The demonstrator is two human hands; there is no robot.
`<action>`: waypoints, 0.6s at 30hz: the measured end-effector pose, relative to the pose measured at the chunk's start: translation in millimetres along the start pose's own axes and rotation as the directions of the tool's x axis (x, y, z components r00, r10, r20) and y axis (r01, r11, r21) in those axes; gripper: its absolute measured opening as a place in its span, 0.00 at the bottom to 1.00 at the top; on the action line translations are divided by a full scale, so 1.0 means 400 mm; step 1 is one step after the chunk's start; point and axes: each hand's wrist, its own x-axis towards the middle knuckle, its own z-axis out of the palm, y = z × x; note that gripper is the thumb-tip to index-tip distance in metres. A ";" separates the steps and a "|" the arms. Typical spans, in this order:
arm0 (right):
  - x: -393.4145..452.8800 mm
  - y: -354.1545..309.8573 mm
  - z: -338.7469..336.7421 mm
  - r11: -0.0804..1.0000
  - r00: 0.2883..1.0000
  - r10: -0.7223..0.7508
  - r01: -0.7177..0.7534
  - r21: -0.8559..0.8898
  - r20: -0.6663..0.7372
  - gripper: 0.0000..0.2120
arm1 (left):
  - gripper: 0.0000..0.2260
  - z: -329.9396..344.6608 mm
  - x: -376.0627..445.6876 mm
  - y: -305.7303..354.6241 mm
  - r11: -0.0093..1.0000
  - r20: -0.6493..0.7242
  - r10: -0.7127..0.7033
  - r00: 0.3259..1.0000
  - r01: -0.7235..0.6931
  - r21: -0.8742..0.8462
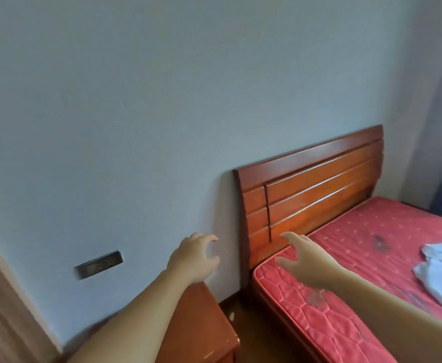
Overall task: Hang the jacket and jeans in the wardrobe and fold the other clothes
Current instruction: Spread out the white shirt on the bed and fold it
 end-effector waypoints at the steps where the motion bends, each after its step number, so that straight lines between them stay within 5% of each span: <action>1: -0.049 0.063 -0.033 0.999 0.999 0.041 -0.042 -0.023 -0.031 0.29 | 0.22 0.030 0.002 0.073 0.999 0.010 0.044 0.999 -0.044 0.002; 13: -0.770 0.777 -0.337 0.832 0.818 0.542 -0.554 -0.011 -0.194 0.31 | 0.23 0.450 -0.217 0.993 0.860 0.289 0.484 0.826 -0.511 0.021; 18: -0.920 0.967 -0.409 0.756 0.733 0.647 -0.653 0.050 -0.210 0.32 | 0.23 0.563 -0.252 1.234 0.794 0.372 0.561 0.739 -0.608 0.010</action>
